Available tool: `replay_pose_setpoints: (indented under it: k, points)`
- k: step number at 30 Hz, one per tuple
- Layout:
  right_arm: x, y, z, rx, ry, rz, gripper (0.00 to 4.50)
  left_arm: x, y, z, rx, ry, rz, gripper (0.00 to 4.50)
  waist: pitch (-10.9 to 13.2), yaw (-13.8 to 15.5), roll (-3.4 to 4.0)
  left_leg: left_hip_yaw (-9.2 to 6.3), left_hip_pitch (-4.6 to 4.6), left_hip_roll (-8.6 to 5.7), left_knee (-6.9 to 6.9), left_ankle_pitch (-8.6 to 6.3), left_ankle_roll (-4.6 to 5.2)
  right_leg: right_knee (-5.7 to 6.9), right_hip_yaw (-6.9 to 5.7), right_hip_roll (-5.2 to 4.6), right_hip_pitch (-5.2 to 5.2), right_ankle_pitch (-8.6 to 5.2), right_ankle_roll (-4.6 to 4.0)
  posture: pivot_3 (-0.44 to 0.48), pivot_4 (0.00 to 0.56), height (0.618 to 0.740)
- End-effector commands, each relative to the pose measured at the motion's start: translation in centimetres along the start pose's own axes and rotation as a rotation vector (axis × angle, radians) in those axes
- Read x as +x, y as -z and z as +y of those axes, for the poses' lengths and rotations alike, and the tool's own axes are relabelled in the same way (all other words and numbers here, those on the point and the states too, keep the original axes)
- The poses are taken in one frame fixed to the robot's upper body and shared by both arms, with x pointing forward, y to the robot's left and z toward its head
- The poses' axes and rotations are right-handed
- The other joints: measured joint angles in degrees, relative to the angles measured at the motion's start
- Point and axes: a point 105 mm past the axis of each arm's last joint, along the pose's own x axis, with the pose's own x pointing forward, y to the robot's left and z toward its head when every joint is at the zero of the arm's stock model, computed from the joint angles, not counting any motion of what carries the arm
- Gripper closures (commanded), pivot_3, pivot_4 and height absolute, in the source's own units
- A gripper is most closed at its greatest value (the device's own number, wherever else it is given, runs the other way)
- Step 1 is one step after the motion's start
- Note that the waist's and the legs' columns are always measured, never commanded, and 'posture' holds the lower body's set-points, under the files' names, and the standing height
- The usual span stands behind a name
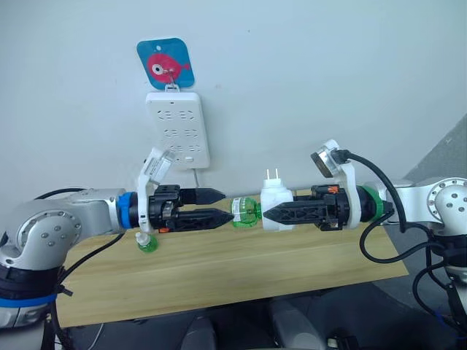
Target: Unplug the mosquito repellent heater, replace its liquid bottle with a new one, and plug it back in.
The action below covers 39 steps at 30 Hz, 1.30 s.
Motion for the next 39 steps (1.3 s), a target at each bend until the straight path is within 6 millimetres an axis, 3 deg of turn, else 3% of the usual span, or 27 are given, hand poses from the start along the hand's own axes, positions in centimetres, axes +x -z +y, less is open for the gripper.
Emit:
replay_pose_setpoints:
  k: [1,4,7,9,14,17,21,36,39]
  points:
    - [-0.5,-1.0,0.7,-0.005,-0.023,-0.049,1.43,-0.7,-1.0,-0.1,0.219,-0.046,-0.017,0.00,0.00,0.06,0.00,0.02,0.01,0.00,0.00,0.00,0.00,0.01,0.01,0.00,0.00,0.00,0.00,-0.148,0.124,0.740]
    - [-0.8,-1.2,0.4,0.015,-0.009,-0.067,1.43,-1.1,-0.8,0.8,0.473,-0.114,-0.029,0.00,0.00,0.15,0.00,0.04,0.02,0.00,0.00,0.00,0.00,0.00,0.03,-0.01,0.00,0.00,0.00,-0.147,0.125,0.740]
    - [-0.8,-1.3,0.1,0.027,-0.002,-0.078,1.43,-1.0,0.7,0.6,0.775,-0.075,-0.011,0.00,0.00,0.14,0.01,0.16,0.04,0.00,-0.02,0.00,0.00,-0.03,0.12,-0.01,0.00,0.01,-0.01,-0.147,0.125,0.740]
    - [-0.8,-1.3,0.1,0.029,-0.001,-0.080,1.43,-0.9,1.5,0.4,0.877,-0.048,-0.010,0.00,0.00,0.25,0.00,0.19,0.03,0.00,-0.03,0.00,0.00,-0.05,0.14,-0.02,0.00,0.02,-0.03,-0.148,0.125,0.740]
    - [-0.5,-1.3,0.1,0.031,-0.005,-0.081,1.43,0.5,1.0,0.3,1.268,-0.082,-0.170,0.00,-0.02,1.15,-0.02,0.24,0.02,-0.01,0.02,0.00,0.00,-0.07,0.17,-0.05,0.01,0.13,-0.15,-0.148,0.122,0.740]
    - [-0.5,-1.3,0.2,0.030,-0.007,-0.078,1.43,1.0,0.4,1.1,1.339,-0.138,-0.238,0.00,-0.03,1.35,-0.03,0.25,0.00,-0.02,0.08,0.00,0.00,-0.06,0.20,-0.05,0.03,0.19,-0.14,-0.152,0.120,0.740]
    - [-0.4,-1.3,0.2,0.030,-0.007,-0.078,1.43,2.2,0.5,0.6,1.392,-0.088,-0.274,0.00,-0.03,1.28,-0.03,0.25,0.00,-0.02,0.08,0.00,0.01,-0.06,0.21,-0.05,0.04,0.22,-0.13,-0.155,0.118,0.740]
    - [-0.2,-1.2,0.3,0.027,-0.006,-0.082,1.43,4.4,0.1,0.3,1.398,-0.033,-0.310,0.00,-0.04,0.45,-0.03,0.19,0.00,-0.01,0.06,0.00,0.02,-0.03,0.16,-0.05,0.04,0.23,-0.15,-0.169,0.118,0.740]
    - [-0.2,-1.2,0.3,0.026,-0.006,-0.081,1.43,4.5,0.3,0.2,1.389,-0.023,-0.310,0.61,-0.04,0.11,-0.03,0.18,0.00,-0.01,0.06,0.00,0.02,-0.03,0.15,-0.06,0.04,0.24,-0.16,-0.168,0.120,0.740]
